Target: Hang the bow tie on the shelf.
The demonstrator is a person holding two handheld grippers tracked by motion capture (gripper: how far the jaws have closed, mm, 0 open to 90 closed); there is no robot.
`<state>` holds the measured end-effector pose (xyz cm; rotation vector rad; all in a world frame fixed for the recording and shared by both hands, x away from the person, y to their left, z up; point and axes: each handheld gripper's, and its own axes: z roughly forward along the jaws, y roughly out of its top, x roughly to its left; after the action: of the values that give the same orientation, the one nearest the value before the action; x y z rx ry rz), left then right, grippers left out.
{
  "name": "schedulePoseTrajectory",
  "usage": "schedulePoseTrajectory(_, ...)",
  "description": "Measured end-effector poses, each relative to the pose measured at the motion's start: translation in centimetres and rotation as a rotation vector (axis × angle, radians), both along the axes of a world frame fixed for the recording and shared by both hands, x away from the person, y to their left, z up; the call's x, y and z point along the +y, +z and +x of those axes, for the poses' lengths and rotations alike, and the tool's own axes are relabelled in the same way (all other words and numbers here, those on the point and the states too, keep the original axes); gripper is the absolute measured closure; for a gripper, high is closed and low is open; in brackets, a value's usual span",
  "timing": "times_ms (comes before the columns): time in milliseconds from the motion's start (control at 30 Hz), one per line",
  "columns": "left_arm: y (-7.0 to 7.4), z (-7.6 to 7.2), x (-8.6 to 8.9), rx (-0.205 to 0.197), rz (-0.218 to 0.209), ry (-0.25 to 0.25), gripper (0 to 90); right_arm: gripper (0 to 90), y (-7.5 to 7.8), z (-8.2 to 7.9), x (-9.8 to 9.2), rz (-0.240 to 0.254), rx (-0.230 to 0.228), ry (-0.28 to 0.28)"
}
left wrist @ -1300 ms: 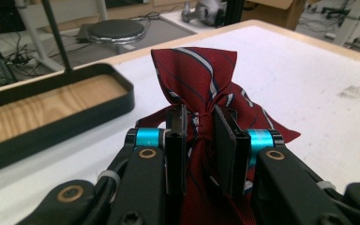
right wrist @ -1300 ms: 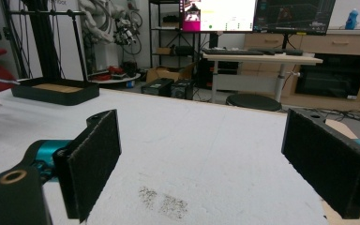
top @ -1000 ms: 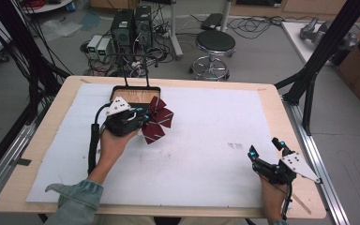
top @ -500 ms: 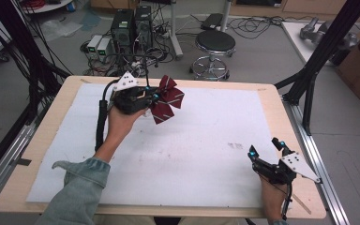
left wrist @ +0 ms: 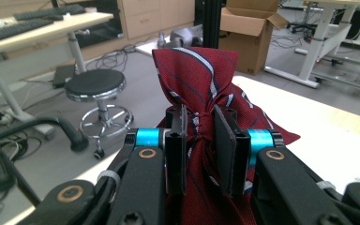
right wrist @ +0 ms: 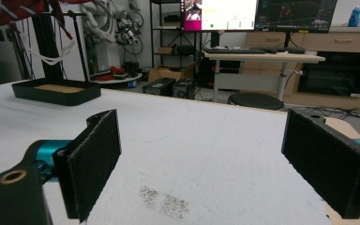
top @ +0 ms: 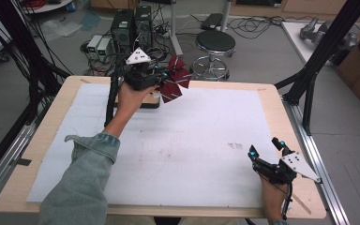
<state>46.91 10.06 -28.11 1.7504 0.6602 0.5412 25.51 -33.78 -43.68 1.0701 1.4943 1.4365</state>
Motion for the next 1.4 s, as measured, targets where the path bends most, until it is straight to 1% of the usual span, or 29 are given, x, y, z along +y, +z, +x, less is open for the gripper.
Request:
schedulePoseTrajectory(100,0.3,0.9,-0.1,-0.007,0.001,0.005,74.9,11.2,0.0,0.0,0.0,-0.001,-0.001,0.000)
schedulePoseTrajectory(167,0.5,1.6,0.0,-0.004,-0.013,0.009,74.9,11.2,0.0,0.0,0.0,0.000,-0.001,0.000)
schedulePoseTrajectory(267,0.8,2.6,0.1,0.007,-0.034,0.029,75.0,11.2,0.0,0.0,0.0,-0.001,0.000,0.001)
schedulePoseTrajectory(400,1.0,3.7,0.3,-0.003,-0.021,0.069,74.9,11.2,0.0,0.0,0.0,0.001,0.000,0.001)
schedulePoseTrajectory(500,0.8,4.3,0.7,0.000,-0.012,0.109,74.9,11.2,0.0,0.0,0.0,0.000,-0.001,0.002)
schedulePoseTrajectory(567,0.5,4.7,1.2,0.013,-0.016,0.131,74.9,11.2,0.0,0.1,0.0,0.002,0.000,0.005)
schedulePoseTrajectory(600,0.4,4.9,1.4,0.023,-0.017,0.134,74.9,11.2,0.0,0.0,0.0,-0.001,-0.001,0.006)
schedulePoseTrajectory(667,0.1,4.9,1.5,0.034,-0.001,0.154,74.9,11.2,0.0,0.1,0.0,-0.001,-0.004,0.008)
schedulePoseTrajectory(733,-0.1,4.9,1.8,0.041,0.004,0.159,74.9,11.2,0.0,0.1,0.0,-0.003,-0.005,0.008)
schedulePoseTrajectory(867,-0.5,4.7,2.7,0.053,-0.007,0.169,74.9,11.2,0.0,0.1,0.0,-0.002,-0.003,0.007)
schedulePoseTrajectory(1000,-0.9,4.5,3.3,0.063,-0.003,0.182,74.9,11.2,0.0,0.1,0.0,-0.002,-0.002,0.007)
schedulePoseTrajectory(1033,-1.3,4.5,3.6,0.073,-0.001,0.184,74.9,11.2,0.0,0.1,0.0,-0.004,0.000,0.005)
schedulePoseTrajectory(1133,-2.1,4.5,3.7,0.088,0.003,0.181,74.9,11.2,0.0,0.1,0.1,-0.002,0.001,0.008)
schedulePoseTrajectory(1233,-2.8,4.4,3.7,0.093,0.012,0.178,74.9,11.2,0.0,0.1,0.1,-0.004,0.002,0.008)
schedulePoseTrajectory(1267,-3.0,4.3,3.6,0.095,0.006,0.180,74.9,11.2,0.0,0.0,0.1,-0.002,0.006,0.006)
schedulePoseTrajectory(1400,-3.5,4.3,3.6,0.100,0.021,0.183,74.9,11.2,0.0,0.1,0.1,-0.006,0.005,0.009)
